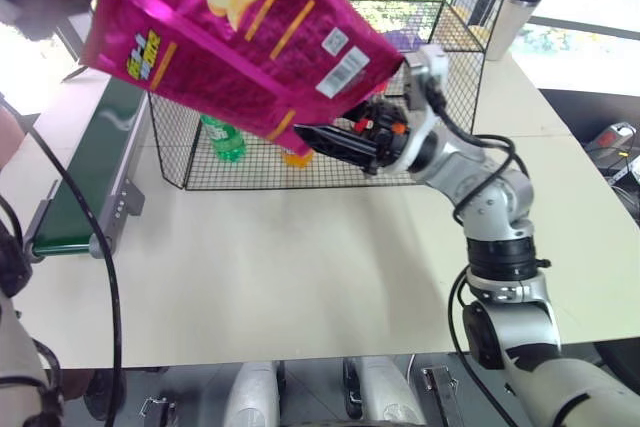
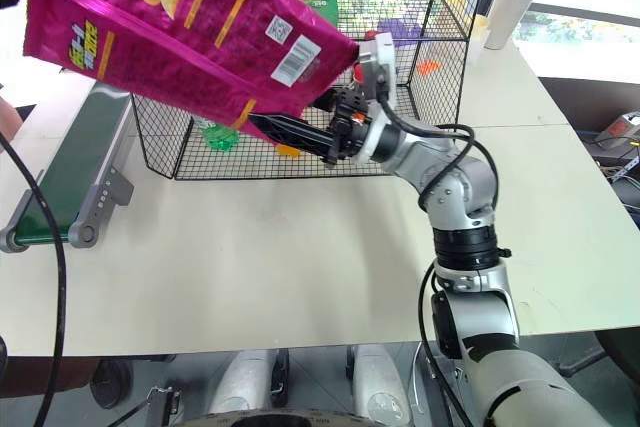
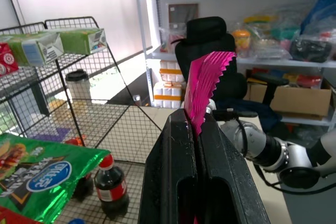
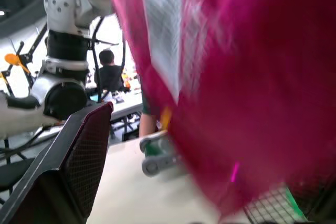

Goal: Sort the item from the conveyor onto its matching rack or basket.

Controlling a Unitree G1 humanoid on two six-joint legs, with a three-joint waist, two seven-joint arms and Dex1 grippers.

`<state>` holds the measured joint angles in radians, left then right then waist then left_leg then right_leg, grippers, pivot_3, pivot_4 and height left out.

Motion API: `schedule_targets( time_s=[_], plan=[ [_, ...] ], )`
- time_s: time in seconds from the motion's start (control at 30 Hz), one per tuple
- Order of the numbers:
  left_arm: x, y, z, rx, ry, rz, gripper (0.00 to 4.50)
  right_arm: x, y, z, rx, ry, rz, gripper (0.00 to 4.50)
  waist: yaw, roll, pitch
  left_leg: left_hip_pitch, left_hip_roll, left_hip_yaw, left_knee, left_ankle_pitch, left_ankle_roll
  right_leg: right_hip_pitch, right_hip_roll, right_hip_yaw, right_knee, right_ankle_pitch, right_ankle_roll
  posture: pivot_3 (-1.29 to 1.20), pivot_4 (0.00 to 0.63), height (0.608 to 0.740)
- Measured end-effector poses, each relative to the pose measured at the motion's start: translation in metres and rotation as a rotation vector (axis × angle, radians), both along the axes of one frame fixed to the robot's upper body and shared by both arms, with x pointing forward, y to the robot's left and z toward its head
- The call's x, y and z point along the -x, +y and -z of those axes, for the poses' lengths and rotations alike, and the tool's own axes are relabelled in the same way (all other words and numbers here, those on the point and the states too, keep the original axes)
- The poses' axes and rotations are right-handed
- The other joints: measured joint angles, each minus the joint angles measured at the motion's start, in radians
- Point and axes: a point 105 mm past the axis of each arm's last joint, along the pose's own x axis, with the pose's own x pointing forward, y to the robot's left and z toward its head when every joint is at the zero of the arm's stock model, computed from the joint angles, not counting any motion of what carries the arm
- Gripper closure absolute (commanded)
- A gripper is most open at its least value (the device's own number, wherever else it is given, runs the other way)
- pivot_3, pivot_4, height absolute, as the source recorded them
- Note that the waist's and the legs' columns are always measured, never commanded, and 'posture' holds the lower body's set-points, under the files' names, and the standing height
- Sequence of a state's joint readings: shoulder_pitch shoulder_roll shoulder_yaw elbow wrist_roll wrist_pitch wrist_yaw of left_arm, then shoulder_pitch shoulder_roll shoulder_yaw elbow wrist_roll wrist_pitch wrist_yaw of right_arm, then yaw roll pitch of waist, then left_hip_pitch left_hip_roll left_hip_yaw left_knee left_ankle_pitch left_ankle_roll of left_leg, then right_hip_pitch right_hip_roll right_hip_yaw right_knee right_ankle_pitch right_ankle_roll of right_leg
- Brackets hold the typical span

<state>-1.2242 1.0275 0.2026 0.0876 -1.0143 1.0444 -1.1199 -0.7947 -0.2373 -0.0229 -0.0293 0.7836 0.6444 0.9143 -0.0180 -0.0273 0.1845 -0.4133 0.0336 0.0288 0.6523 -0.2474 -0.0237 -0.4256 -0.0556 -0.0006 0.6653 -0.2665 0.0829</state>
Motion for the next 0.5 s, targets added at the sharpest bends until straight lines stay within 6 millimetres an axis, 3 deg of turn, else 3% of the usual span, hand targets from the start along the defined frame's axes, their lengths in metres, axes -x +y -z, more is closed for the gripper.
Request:
schedule_targets(
  time_s=[0.07, 0.27, 0.4, 0.5],
  plan=[
    [-0.002, 0.000, 0.002, 0.002, 0.007, -0.006, 4.50, -0.003, 0.000, 0.001, -0.015, 0.003, 0.009, 1.28, 0.001, 0.000, 0.000, 0.000, 0.000, 0.000, 0.000, 0.000, 0.000, 0.000, 0.000, 0.000, -0.001, 0.000, 0.000, 0.00, 0.150, 0.740],
    [-0.009, 0.008, 0.005, 0.012, 0.014, -0.063, 4.50, -0.002, -0.004, 0.002, -0.014, -0.008, 0.016, 4.38, 0.003, 0.000, 0.000, 0.000, 0.000, 0.000, 0.000, 0.000, 0.000, 0.000, 0.000, 0.000, -0.001, 0.000, 0.000, 0.00, 0.150, 0.740],
    [-0.014, 0.013, 0.005, 0.019, 0.010, -0.097, 4.50, 0.003, -0.008, 0.001, 0.013, -0.024, 0.017, 4.48, 0.002, 0.000, 0.000, 0.000, 0.000, 0.000, 0.000, 0.000, 0.000, 0.000, 0.000, 0.000, -0.001, 0.000, 0.000, 0.00, 0.150, 0.740],
    [-0.020, 0.020, 0.005, 0.036, 0.008, -0.137, 3.70, 0.002, -0.017, 0.003, 0.054, -0.022, 0.057, 4.50, 0.002, 0.000, 0.000, 0.000, 0.000, 0.000, 0.000, 0.000, 0.000, 0.000, 0.000, 0.000, -0.001, 0.000, 0.000, 0.00, 0.150, 0.740]
  ],
)
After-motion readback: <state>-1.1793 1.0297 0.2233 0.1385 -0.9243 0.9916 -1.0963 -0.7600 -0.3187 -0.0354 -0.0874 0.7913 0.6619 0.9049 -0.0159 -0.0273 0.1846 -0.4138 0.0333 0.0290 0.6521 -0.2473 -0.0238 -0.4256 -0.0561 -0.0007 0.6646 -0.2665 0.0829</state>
